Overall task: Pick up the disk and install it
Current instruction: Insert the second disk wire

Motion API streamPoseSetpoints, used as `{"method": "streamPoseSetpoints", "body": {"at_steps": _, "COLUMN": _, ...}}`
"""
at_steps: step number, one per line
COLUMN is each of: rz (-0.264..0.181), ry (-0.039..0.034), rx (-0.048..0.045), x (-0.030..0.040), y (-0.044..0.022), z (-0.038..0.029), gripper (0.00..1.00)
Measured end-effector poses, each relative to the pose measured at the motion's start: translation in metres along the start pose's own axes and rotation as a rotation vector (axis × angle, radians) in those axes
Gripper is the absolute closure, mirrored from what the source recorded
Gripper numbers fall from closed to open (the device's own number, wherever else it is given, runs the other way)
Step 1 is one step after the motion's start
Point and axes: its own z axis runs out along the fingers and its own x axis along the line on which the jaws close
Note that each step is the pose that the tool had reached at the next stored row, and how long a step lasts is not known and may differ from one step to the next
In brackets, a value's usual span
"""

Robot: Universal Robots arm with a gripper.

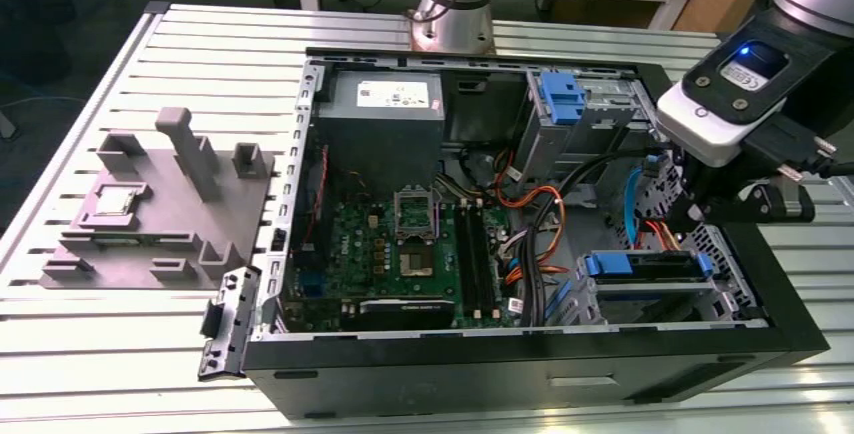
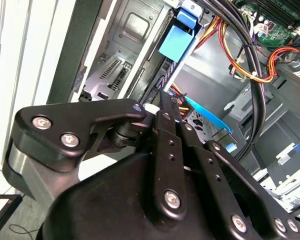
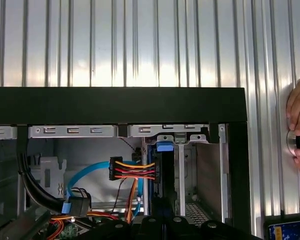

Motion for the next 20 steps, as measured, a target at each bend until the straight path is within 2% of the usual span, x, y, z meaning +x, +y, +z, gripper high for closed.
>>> {"method": "streamPoseSetpoints", "body": {"at_steps": 14, "rz": 0.0, "ry": -0.0006, "rx": 0.0034, "x": 0.0028, "y": 0.0003, "z": -0.0094, "gripper": 0.9}}
{"method": "streamPoseSetpoints", "body": {"at_steps": 20, "rz": -0.001, "ry": -0.0009, "rx": 0.0113, "x": 0.0121, "y": 0.0, "z": -0.0102, "gripper": 0.9}}
